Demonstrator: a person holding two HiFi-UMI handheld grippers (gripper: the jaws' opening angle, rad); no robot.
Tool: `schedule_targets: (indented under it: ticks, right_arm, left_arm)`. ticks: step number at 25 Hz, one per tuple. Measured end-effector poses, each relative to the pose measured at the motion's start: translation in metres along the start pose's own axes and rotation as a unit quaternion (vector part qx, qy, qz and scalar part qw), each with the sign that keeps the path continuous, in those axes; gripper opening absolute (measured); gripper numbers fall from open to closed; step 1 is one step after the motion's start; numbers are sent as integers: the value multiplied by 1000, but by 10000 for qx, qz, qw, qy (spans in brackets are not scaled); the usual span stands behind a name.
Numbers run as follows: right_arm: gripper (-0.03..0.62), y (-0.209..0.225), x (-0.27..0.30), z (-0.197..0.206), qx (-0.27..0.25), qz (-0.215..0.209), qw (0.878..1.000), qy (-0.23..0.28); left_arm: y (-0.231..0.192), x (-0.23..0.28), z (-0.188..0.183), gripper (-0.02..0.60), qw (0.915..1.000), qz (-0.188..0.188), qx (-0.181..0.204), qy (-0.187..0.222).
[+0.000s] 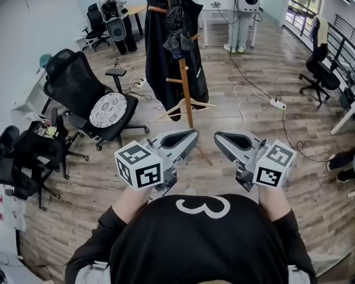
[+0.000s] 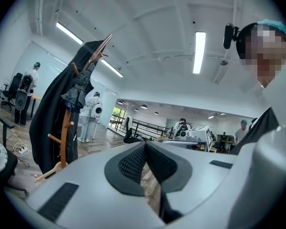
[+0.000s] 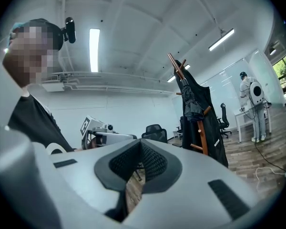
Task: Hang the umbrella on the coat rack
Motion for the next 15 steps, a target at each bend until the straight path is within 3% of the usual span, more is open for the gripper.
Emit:
schedule_targets:
  ticks: [9,15]
  right_arm:
    - [26,-17,-17,0,198,-291,9993,96]
    - [26,-37,-24,0,-156,-279,9995,6]
  left_arm:
    - [30,-5,-6,15,9995,-105,306,-56]
    - [47,-13,-11,17,9989,-96,446,-92]
Point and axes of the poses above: the fingertips, and each gripper's own axes: x forward along the fingers, y to its right, z out of its underside, the point moved 7 cm from there along -x, backward along the fingers, and after that the axes turned 13 degrees about x, right-handed, at the moved point
